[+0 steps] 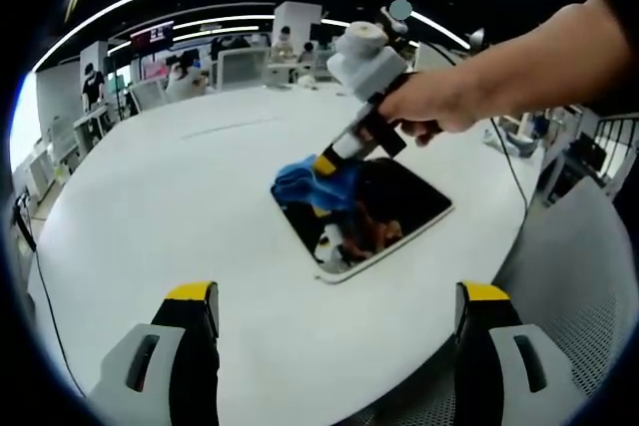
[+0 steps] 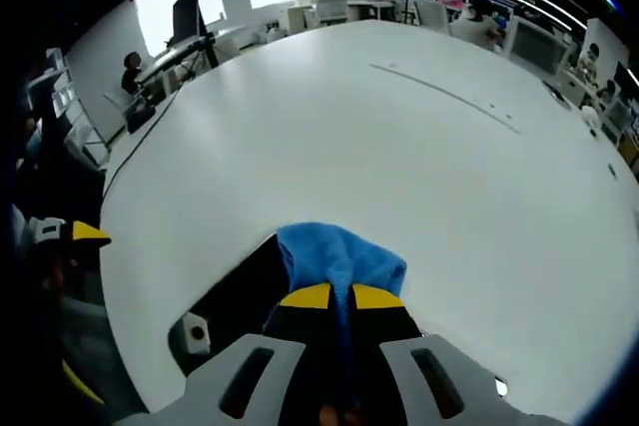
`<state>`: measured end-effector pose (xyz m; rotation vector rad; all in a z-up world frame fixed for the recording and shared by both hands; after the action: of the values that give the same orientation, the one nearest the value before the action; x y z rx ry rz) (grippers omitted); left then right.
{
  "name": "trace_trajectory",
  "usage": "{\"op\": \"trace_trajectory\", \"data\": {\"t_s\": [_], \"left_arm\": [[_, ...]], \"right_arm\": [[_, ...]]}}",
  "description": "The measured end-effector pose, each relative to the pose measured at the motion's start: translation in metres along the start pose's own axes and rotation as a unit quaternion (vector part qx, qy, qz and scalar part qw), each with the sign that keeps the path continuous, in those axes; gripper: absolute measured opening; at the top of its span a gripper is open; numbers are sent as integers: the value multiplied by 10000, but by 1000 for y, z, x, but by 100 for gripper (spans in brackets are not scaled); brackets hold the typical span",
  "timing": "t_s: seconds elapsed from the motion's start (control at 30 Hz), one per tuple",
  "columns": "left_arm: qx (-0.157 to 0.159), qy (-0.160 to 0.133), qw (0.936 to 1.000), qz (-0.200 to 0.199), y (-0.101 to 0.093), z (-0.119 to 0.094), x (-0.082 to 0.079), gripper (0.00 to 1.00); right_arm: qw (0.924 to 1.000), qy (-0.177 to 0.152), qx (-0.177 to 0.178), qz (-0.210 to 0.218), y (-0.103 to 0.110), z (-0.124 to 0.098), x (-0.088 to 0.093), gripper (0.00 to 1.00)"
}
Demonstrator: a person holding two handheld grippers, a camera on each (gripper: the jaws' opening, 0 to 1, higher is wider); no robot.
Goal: Wipe the mirror surface with the cleaning cloth until all visible marks leave the cleaned area.
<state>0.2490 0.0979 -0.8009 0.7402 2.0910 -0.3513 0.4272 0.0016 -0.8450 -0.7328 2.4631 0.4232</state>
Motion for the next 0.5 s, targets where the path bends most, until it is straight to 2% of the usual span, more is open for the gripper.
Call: {"op": "trace_trajectory", "data": {"t_s": [0.2, 0.5], "left_arm": [[-4, 12, 10000, 16, 0, 0, 0, 99], [-10, 37, 10000, 46, 1, 0, 0, 99]], "right_arm": [[10000, -18, 66, -4, -7, -5, 4, 1], [9999, -26, 147, 7, -6, -5, 5, 1]]}}
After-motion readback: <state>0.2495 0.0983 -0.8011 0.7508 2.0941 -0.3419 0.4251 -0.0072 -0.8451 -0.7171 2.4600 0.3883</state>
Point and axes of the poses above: the point that each gripper's makers call its tool centre point, and the gripper's own axes: z roughly forward along the fingers, y roughly to its left, x roughly out of its underside, the point moved 1 cm from there along -z, roughly backward along the fingers, and after that the axes turned 9 degrees about z, right-handed, at the moved point
